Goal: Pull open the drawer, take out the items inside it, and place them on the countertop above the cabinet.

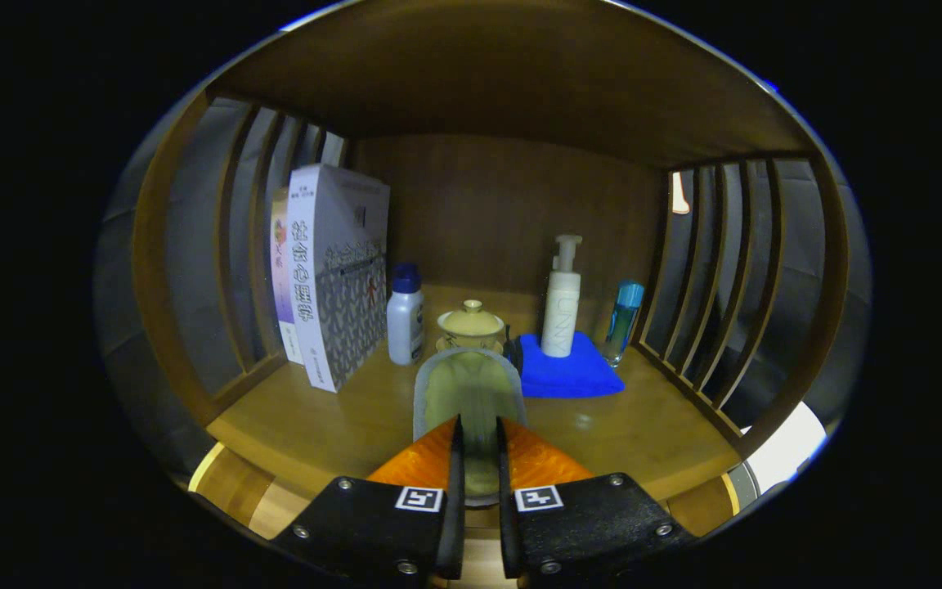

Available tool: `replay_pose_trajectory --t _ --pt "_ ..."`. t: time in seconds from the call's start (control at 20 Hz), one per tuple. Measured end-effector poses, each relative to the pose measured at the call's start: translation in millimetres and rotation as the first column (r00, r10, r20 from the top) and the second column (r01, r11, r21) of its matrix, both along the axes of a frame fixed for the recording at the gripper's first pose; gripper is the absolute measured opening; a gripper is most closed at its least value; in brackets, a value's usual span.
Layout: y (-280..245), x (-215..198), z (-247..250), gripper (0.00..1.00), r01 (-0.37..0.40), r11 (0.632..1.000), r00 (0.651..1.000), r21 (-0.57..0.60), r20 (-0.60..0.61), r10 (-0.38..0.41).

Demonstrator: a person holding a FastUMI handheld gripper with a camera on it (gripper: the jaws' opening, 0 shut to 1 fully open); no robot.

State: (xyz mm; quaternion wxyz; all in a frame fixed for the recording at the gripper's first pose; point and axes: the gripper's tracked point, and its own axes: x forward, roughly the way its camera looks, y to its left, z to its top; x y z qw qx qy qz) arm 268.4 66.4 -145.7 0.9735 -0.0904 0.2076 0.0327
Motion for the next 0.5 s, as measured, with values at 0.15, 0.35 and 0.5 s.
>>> replay_pose_trajectory --t 0.15,0.35,0.5 --pt "-4 11 4 0.21 0.024 0.999 1.000 0.032 0.016 -0.025" --pt "-7 33 -10 0.26 0.031 0.999 1.000 0.042 0.003 -0.031" --pt "-5 29 -6 0.30 0.010 0.999 1.000 0.044 0.025 -0.011"
